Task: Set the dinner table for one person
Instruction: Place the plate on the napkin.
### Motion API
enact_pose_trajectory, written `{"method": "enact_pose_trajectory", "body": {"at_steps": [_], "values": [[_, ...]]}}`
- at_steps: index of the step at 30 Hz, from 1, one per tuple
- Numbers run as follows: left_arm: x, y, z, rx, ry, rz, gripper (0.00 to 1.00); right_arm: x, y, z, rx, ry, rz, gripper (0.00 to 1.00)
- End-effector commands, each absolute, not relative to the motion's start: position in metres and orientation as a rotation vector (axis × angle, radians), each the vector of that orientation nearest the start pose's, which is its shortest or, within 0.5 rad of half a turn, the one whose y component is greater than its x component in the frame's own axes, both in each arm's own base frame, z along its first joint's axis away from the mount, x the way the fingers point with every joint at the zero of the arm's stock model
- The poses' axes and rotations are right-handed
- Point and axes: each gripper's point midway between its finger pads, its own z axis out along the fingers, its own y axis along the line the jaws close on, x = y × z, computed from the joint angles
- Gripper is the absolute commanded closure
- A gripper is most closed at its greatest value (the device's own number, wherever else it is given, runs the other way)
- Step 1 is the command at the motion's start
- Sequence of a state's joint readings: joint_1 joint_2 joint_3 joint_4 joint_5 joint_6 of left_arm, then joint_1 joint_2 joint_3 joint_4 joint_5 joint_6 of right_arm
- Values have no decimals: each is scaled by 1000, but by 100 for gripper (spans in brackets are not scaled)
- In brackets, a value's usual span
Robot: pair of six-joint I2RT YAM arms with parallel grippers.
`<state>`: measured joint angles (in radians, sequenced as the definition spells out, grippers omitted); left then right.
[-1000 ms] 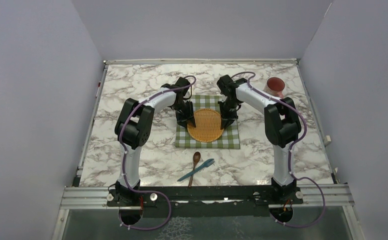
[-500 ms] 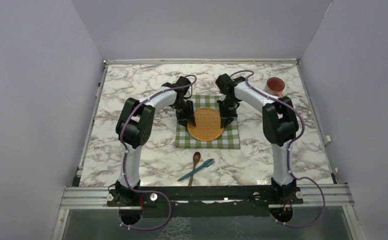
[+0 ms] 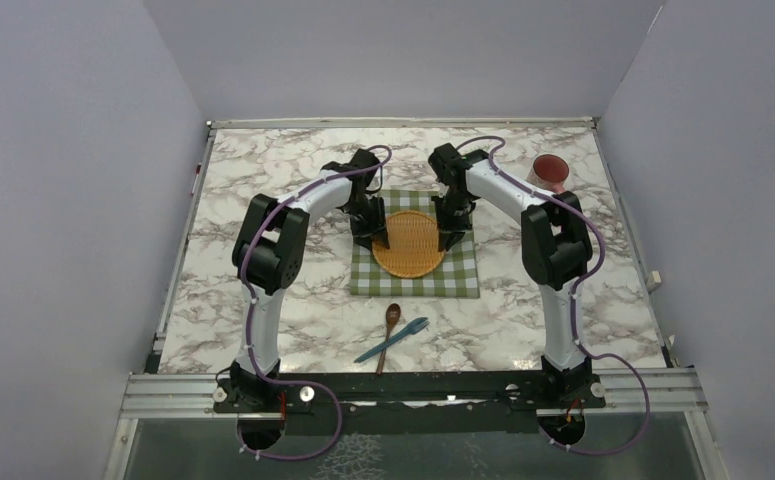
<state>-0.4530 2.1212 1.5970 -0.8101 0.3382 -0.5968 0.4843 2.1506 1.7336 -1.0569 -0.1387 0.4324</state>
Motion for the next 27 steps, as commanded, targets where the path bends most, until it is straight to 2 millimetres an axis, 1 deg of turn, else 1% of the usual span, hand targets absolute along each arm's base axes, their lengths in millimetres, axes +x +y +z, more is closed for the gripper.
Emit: {"method": "enact_pose_trajectory", "body": {"at_steps": [1,6,12,13,15,16,20,27], "values": [[366,-318,60,-26,2870,-953,60,332,308,63,-242,2992,661,84],[368,-317,58,-4,2877,-951,59,331,303,59,-246,3003,633,81],[371,-314,52,14,2894,-919,58,331,294,49,-260,3032,544,79],[372,-314,52,12,2897,-921,58,332,292,48,-261,3035,525,76],[371,-315,52,12,2900,-927,58,333,289,45,-265,3040,495,65],[371,-314,51,9,2901,-925,58,334,288,44,-260,3039,478,61],[370,-313,51,2,2905,-917,58,337,288,42,-252,3026,469,60],[367,-312,51,-11,2911,-916,58,342,291,38,-234,3020,474,62]]}}
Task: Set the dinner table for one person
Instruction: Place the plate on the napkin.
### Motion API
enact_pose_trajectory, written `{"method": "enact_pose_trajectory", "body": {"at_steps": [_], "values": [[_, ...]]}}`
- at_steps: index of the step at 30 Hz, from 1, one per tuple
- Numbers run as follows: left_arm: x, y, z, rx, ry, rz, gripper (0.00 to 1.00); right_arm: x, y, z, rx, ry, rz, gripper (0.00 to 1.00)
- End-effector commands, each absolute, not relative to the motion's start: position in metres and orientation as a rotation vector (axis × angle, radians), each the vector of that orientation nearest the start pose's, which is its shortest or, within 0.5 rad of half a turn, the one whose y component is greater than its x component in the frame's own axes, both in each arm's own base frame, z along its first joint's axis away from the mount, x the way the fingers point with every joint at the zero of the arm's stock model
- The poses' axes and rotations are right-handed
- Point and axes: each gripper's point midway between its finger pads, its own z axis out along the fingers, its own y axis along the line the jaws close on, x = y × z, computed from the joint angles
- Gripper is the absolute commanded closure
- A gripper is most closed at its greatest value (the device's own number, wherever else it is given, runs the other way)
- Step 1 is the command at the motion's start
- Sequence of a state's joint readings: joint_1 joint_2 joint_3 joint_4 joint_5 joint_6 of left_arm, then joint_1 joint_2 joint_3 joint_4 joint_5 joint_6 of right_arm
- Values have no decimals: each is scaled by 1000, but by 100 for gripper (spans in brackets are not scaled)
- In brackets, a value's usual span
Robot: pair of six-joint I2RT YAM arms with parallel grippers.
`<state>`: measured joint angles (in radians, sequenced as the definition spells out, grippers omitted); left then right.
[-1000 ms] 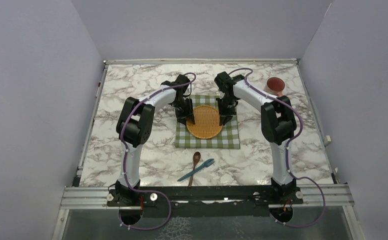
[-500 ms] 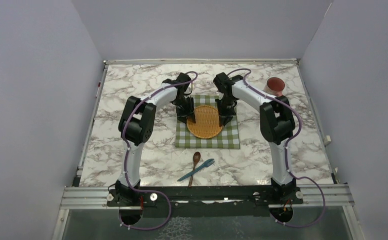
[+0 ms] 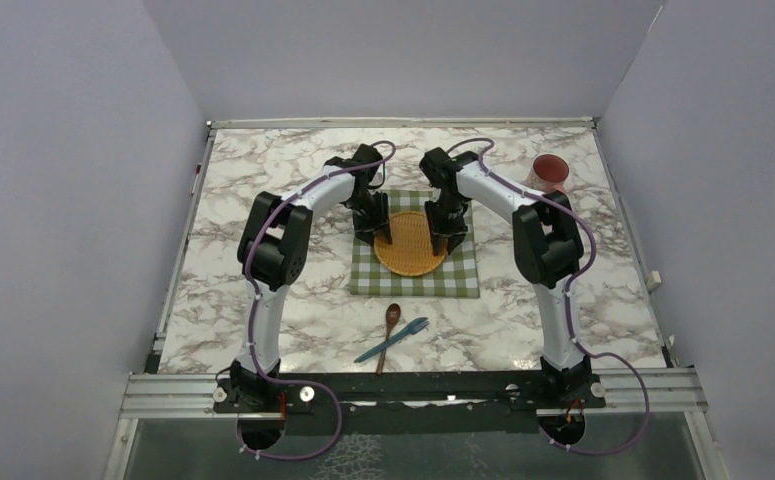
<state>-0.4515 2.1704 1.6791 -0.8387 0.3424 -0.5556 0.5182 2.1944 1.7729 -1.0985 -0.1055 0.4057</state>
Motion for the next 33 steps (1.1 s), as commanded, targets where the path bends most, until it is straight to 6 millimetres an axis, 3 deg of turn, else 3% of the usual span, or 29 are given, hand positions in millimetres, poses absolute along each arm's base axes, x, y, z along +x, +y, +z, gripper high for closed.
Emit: {"method": "enact_pose_trajectory", "body": {"at_steps": [1,17,26,33], "values": [[367,-312,52,-11,2909,-916,58,343,291,37,-230,3019,469,62],[363,-309,53,-23,2915,-909,58,366,292,47,-213,2958,404,63],[368,-303,62,-5,2899,-847,54,355,285,58,-204,2964,404,63],[370,-295,65,25,2902,-767,52,350,281,55,-210,2981,387,63]]}}
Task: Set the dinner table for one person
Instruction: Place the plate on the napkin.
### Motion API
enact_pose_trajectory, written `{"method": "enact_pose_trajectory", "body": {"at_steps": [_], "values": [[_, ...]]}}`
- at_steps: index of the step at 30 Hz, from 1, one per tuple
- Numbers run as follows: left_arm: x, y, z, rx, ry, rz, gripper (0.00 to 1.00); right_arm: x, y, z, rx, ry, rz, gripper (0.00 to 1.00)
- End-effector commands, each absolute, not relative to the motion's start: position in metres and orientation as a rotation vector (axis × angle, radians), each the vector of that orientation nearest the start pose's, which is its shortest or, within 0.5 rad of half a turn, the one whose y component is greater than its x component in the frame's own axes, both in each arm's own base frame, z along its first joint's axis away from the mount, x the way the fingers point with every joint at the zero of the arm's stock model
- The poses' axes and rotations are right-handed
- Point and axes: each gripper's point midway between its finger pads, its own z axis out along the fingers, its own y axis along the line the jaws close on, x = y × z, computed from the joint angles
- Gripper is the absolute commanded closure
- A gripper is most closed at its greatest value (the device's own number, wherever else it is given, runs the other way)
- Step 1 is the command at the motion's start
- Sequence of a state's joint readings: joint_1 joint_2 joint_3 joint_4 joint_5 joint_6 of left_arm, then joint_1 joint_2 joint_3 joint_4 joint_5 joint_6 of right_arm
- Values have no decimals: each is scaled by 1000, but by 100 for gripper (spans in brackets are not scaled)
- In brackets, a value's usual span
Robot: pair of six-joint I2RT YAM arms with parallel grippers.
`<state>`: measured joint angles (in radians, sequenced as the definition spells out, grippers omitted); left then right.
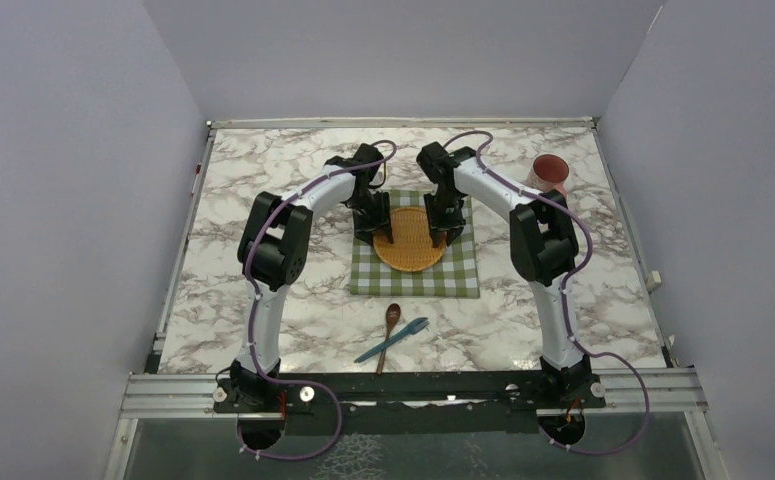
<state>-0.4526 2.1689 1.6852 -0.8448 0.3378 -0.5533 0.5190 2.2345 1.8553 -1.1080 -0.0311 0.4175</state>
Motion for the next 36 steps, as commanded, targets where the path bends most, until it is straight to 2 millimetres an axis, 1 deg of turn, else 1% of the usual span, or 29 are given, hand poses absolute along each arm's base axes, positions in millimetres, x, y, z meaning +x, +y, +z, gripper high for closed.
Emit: {"method": "enact_pose_trajectory", "body": {"at_steps": [1,5,9,13,19,22,25,27,29,30,31,36], "values": [[370,-294,66,27,2901,-760,52,351,280,56,-210,2977,377,63],[372,-291,70,36,2895,-734,51,356,276,62,-209,2959,331,61],[369,-292,72,64,2902,-760,49,361,271,68,-194,2940,285,60],[364,-293,68,74,2927,-775,46,361,270,71,-179,2931,279,60],[359,-294,61,50,2960,-795,46,365,267,74,-140,2916,246,60],[355,-293,56,45,2976,-793,46,369,260,76,-111,2901,183,60],[351,-290,53,46,2989,-781,47,374,248,79,-80,2877,89,60],[349,-288,52,50,2994,-774,47,374,243,80,-71,2870,50,49],[347,-288,51,59,2999,-769,47,373,241,79,-73,2871,37,45],[347,-287,50,64,3001,-770,47,373,241,79,-76,2874,39,38],[346,-288,49,72,3007,-775,47,372,241,77,-77,2880,41,34],[348,-282,47,85,3018,-715,45,369,243,73,-64,2897,52,33]]}}
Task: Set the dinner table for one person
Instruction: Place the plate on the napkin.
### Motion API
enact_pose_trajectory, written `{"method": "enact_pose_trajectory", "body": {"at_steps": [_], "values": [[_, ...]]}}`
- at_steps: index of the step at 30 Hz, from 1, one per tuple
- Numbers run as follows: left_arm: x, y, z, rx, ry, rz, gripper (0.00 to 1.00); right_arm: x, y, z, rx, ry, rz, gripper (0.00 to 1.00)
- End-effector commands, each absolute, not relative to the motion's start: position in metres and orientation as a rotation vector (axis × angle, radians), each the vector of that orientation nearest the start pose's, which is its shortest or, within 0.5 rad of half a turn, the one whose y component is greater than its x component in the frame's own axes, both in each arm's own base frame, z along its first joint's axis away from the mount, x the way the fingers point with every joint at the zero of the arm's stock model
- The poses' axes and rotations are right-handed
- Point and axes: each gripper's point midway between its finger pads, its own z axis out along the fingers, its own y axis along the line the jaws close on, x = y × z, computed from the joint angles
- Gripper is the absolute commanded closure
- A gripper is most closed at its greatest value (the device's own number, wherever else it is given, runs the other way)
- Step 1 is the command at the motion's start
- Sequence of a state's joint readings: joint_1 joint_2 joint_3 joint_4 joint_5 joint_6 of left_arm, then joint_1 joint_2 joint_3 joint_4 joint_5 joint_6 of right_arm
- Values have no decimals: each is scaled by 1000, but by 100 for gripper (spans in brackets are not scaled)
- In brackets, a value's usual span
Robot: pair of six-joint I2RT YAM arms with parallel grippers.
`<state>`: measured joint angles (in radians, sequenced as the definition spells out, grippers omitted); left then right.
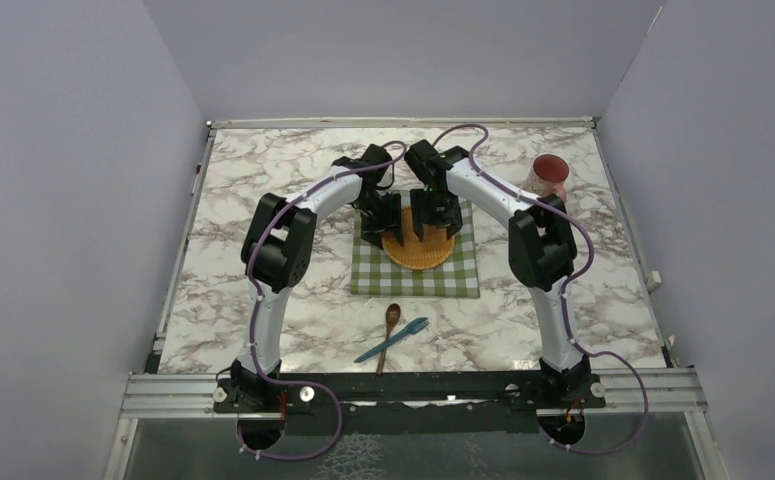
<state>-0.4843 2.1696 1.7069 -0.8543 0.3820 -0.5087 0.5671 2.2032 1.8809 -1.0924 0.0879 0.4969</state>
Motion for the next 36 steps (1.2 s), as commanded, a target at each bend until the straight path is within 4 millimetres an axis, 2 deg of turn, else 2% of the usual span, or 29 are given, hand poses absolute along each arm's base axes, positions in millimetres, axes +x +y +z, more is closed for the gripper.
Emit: {"method": "enact_pose_trajectory", "body": {"at_steps": [1,4,8,12,15,16,17,22,24,25,26,27,29,33,34,36], "values": [[350,-279,47,82,3015,-683,45,369,243,74,-63,2899,50,33],[353,-265,46,50,3021,-575,39,370,239,78,-50,2881,35,33],[358,-247,46,-18,3016,-494,38,375,233,83,-31,2858,2,33],[365,-235,52,-64,2999,-479,38,382,223,90,-4,2833,-19,33],[368,-233,62,-81,2978,-491,35,388,208,93,26,2824,-85,33],[368,-233,65,-88,2971,-491,27,389,201,93,48,2827,-109,35],[368,-232,69,-98,2961,-488,26,390,195,91,65,2832,-125,37],[373,-226,88,-134,2905,-464,28,397,169,91,148,2829,-100,61],[374,-226,88,-142,2904,-468,33,397,163,90,143,2832,-112,73],[374,-226,86,-145,2912,-471,38,396,161,86,141,2844,-122,82],[375,-226,82,-145,2919,-469,50,395,160,83,135,2852,-124,93],[374,-226,78,-152,2930,-466,59,394,159,80,131,2861,-127,98],[375,-229,70,-157,2951,-476,74,392,160,75,122,2874,-112,99],[378,-228,59,-192,2967,-447,96,391,164,68,93,2888,-79,99],[379,-228,58,-199,2966,-438,100,392,163,66,83,2892,-83,99],[382,-228,56,-202,2964,-431,100,392,161,63,71,2899,-93,99]]}}
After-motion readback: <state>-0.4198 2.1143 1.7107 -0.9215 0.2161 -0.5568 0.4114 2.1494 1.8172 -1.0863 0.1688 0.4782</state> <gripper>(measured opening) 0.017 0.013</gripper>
